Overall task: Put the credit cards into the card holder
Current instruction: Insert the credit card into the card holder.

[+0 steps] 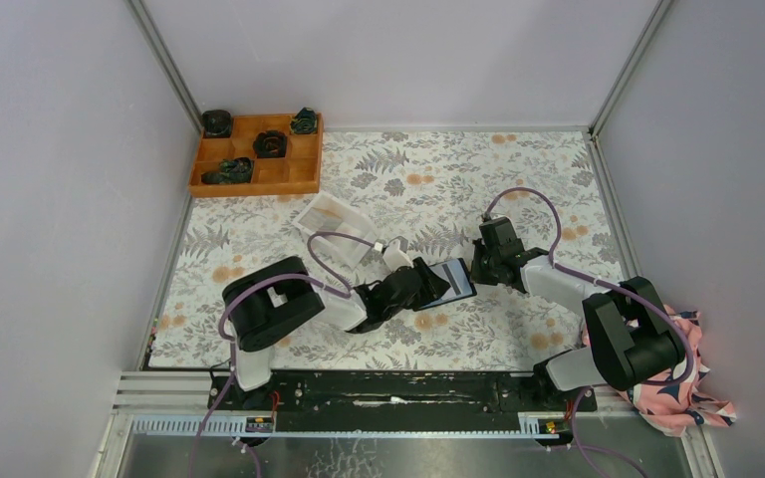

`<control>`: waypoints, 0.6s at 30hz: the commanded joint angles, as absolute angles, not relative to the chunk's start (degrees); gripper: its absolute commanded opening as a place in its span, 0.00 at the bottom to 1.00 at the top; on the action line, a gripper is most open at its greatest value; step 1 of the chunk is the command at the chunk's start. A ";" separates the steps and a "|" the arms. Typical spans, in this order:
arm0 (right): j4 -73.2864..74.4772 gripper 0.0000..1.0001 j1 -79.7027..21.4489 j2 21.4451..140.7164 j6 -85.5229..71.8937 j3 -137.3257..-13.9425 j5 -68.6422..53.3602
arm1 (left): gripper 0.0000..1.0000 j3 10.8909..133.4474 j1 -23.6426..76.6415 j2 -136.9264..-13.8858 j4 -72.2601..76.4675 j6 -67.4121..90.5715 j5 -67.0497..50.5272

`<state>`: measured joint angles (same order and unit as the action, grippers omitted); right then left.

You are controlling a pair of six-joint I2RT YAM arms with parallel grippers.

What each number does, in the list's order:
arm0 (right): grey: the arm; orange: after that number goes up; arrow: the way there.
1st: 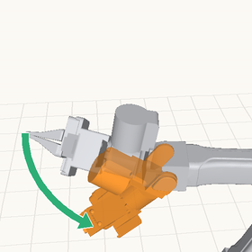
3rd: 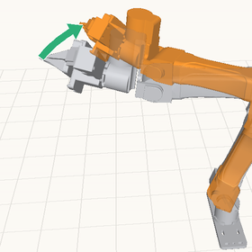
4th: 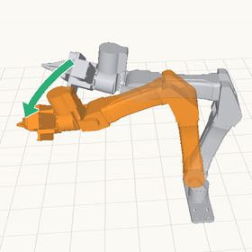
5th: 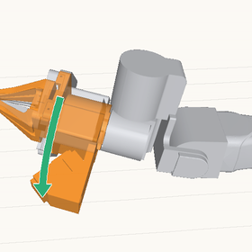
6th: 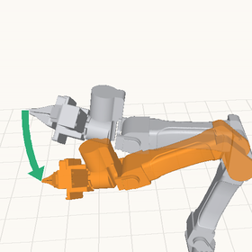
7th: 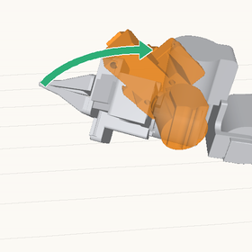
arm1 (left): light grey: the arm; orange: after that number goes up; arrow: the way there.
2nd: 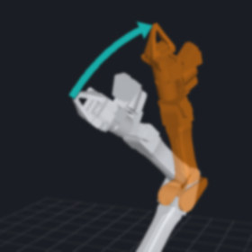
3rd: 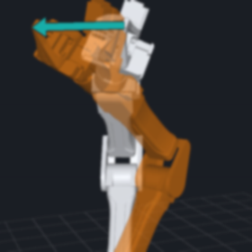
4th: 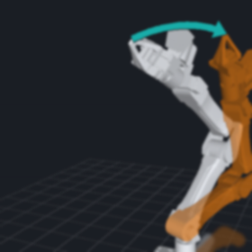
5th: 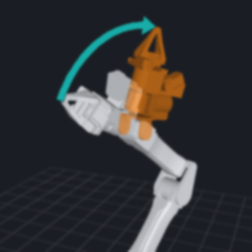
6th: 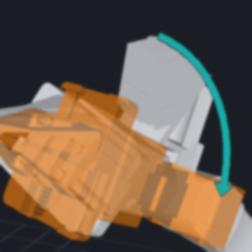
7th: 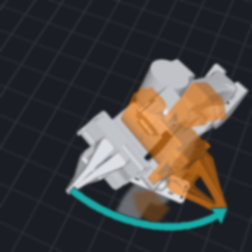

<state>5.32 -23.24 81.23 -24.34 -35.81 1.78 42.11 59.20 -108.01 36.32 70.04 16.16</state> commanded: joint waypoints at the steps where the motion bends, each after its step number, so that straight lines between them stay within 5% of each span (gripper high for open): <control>1: 5.84 0.00 -23.29 80.46 -24.53 -35.95 0.22 | 0.51 40.37 59.27 -107.59 25.63 66.14 18.87; 14: 5.82 0.00 -23.29 80.42 -24.48 -35.95 0.13 | 0.51 39.33 59.27 -103.37 23.52 62.05 21.49; 18: 5.76 0.00 -23.29 80.33 -24.52 -35.96 0.17 | 0.44 39.49 59.32 -102.81 22.89 59.94 22.51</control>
